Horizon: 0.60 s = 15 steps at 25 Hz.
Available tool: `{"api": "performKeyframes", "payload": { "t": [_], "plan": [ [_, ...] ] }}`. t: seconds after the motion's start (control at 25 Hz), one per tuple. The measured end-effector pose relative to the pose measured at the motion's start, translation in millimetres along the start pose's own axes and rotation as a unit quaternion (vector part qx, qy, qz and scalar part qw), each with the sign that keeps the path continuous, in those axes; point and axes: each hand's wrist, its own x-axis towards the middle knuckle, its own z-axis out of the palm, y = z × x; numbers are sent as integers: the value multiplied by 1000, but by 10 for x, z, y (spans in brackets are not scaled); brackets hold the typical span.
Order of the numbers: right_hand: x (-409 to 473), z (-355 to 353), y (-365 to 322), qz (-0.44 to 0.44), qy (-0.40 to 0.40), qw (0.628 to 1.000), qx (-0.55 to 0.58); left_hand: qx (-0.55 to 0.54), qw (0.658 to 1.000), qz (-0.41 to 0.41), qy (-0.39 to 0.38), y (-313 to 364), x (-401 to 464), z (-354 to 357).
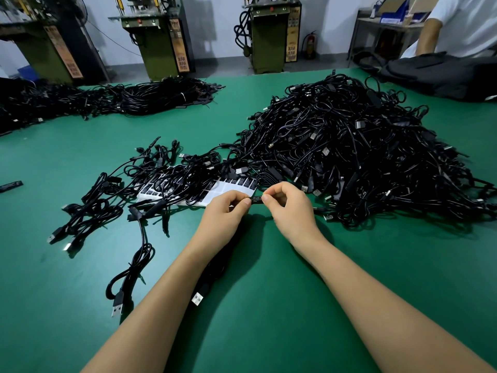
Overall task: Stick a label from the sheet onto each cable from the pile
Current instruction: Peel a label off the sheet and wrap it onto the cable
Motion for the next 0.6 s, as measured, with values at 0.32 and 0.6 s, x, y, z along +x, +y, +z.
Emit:
{"api": "performKeyframes", "payload": {
  "t": [0.32, 0.6],
  "plan": [
    [-29, 17, -7, -51, 54, 997, 10, 5, 999, -46, -14, 18, 20, -4],
    [10, 33, 1, -18, -2, 1000, 24, -27, 998, -50, -34, 51, 3, -17]
  ]
}}
